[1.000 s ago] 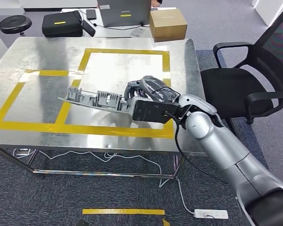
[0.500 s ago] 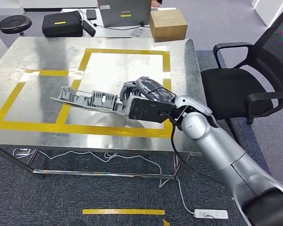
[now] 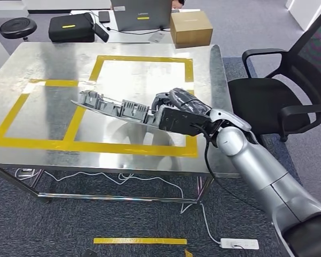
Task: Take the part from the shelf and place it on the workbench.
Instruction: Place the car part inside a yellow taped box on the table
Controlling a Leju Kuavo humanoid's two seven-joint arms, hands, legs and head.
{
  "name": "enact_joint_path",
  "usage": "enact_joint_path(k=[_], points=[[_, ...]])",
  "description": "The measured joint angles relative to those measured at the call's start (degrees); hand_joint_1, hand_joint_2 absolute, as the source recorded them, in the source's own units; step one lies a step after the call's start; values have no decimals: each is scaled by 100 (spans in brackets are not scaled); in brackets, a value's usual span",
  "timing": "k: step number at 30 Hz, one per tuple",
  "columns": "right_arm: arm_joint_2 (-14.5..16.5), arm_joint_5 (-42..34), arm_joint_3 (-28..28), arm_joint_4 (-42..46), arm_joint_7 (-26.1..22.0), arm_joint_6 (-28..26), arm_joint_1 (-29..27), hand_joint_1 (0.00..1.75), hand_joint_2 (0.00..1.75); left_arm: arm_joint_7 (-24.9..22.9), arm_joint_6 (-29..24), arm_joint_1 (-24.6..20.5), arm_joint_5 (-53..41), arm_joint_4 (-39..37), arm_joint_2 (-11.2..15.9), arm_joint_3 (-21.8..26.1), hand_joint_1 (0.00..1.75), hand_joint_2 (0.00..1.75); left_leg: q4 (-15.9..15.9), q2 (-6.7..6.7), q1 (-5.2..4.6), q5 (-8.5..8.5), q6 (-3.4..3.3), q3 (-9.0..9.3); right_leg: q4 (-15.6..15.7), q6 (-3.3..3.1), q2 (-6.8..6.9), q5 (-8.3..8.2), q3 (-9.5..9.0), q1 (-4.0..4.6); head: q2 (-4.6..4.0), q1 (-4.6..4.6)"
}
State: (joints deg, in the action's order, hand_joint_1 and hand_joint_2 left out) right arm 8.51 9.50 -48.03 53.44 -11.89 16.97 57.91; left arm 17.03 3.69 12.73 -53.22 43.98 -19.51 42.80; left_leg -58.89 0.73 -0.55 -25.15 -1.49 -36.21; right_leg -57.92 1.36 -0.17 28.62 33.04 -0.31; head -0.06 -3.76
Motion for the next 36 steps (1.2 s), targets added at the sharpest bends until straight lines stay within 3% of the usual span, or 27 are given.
enact_joint_path(k=[11,14,18,22,36], points=[[-852,810,568,-963,101,-1023,355,175,175,416,-51,-82,-736,-58,-9,418,0,0,-6,11,-12,2,-5,1,7,18,8,-12,-13,-13,-1,1],[-1064,1007,775,-1190,76,-1169,372,175,175,154,27,3,-448,8,-17,431,0,0,-8,13,-14,0,-6,1,8,20,12,-10,-14,-18,1,2],[-1299,1303,1101,-1408,-14,-1314,325,175,175,-414,139,359,478,423,-47,99,0,0,-8,10,-16,-6,-11,0,10,23,3,-7,-12,-19,1,2],[-1371,1411,1372,-1505,-120,-1301,176,175,175,-574,222,556,751,793,-60,-184,0,0,-8,9,-15,-8,-13,1,11,23,3,-6,-11,-20,1,0],[-1378,1476,1630,-1582,-139,-1266,29,175,175,-498,232,612,567,1036,-97,-293,0,0,-6,7,-15,-6,-11,2,9,23,1,-6,-12,-19,0,1]])
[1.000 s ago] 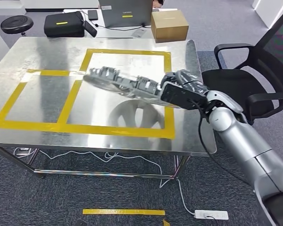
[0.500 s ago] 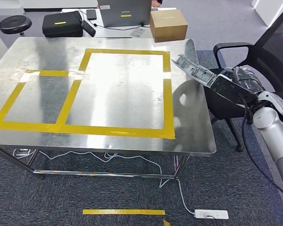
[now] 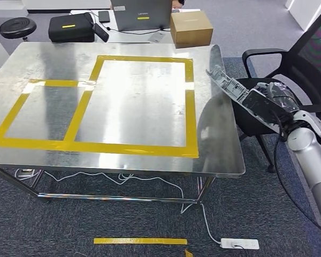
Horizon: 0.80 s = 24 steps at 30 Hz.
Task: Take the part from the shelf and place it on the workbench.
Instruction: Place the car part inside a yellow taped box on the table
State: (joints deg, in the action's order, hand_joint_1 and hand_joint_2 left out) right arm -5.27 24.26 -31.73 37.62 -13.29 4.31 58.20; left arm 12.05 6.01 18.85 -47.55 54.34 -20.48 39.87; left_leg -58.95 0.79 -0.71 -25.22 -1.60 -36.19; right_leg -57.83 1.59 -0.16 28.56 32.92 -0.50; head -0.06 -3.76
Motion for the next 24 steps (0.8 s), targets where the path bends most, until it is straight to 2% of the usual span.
enact_joint_path(k=[10,17,24], points=[[49,183,38,52,-195,244,-24,175,175,140,-10,-26,-258,0,0,16,0,0,0,0,-2,0,0,0,0,0,-1,-1,-4,0,0,1],[462,249,-111,222,-192,693,99,175,175,169,-46,-98,-190,-2,-13,-11,0,0,1,-3,4,0,0,1,-3,-1,-4,0,-1,3,0,-1],[721,258,-310,325,-238,765,122,175,175,182,-62,-128,-185,-8,-27,-42,0,0,2,2,5,0,1,0,-3,-7,6,5,-4,5,1,1]])
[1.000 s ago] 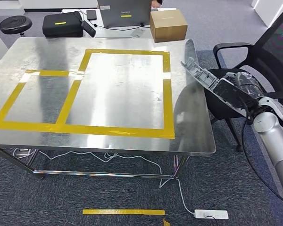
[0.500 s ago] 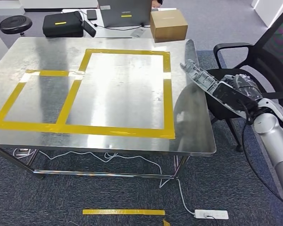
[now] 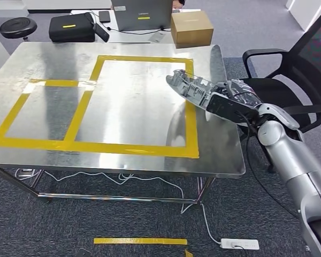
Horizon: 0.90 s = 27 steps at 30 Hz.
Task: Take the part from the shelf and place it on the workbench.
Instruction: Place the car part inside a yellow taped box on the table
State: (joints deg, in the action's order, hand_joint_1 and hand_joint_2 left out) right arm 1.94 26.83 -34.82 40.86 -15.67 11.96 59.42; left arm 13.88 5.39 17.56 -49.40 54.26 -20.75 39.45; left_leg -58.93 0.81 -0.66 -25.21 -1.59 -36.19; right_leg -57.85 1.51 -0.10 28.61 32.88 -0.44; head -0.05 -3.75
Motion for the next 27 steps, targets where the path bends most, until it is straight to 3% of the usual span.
enact_joint_path(k=[15,21,27], points=[[469,-298,-321,10,74,42,118,175,175,-161,-126,3,76,-105,-3,-171,0,0,0,-5,-5,0,-1,0,2,6,-9,-5,1,-5,0,-1],[622,-360,-595,10,-23,229,18,175,175,-714,-276,340,822,179,-10,-948,0,0,0,-5,-6,0,0,-1,2,5,-11,-3,2,-5,0,0],[883,-659,-754,164,41,190,0,175,175,-497,-276,347,708,224,-10,-1180,0,0,0,-5,-4,0,0,-1,2,2,-9,-1,3,-5,0,0]])
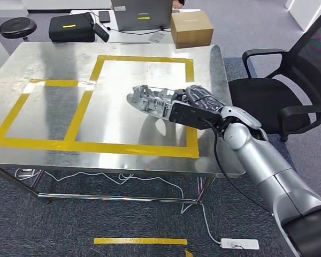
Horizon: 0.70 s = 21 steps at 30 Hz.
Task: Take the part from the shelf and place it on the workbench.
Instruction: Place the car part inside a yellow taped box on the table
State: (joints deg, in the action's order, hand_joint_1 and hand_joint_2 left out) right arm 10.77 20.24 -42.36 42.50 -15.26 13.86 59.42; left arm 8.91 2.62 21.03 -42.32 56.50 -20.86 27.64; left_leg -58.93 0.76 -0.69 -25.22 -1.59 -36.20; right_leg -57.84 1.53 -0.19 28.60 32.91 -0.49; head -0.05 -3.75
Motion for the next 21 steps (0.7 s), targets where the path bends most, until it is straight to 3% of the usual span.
enact_joint_path(k=[7,21], points=[[111,-131,-76,282,31,1,-3,175,175,54,57,21,-127,20,-1,-121,0,0,0,2,-1,0,0,0,0,-2,3,1,-1,0,0,0],[213,-257,-266,609,-40,156,-190,175,175,-328,230,269,-168,401,1,-401,0,0,0,2,-1,-1,0,0,1,-4,3,4,0,0,-1,0]])
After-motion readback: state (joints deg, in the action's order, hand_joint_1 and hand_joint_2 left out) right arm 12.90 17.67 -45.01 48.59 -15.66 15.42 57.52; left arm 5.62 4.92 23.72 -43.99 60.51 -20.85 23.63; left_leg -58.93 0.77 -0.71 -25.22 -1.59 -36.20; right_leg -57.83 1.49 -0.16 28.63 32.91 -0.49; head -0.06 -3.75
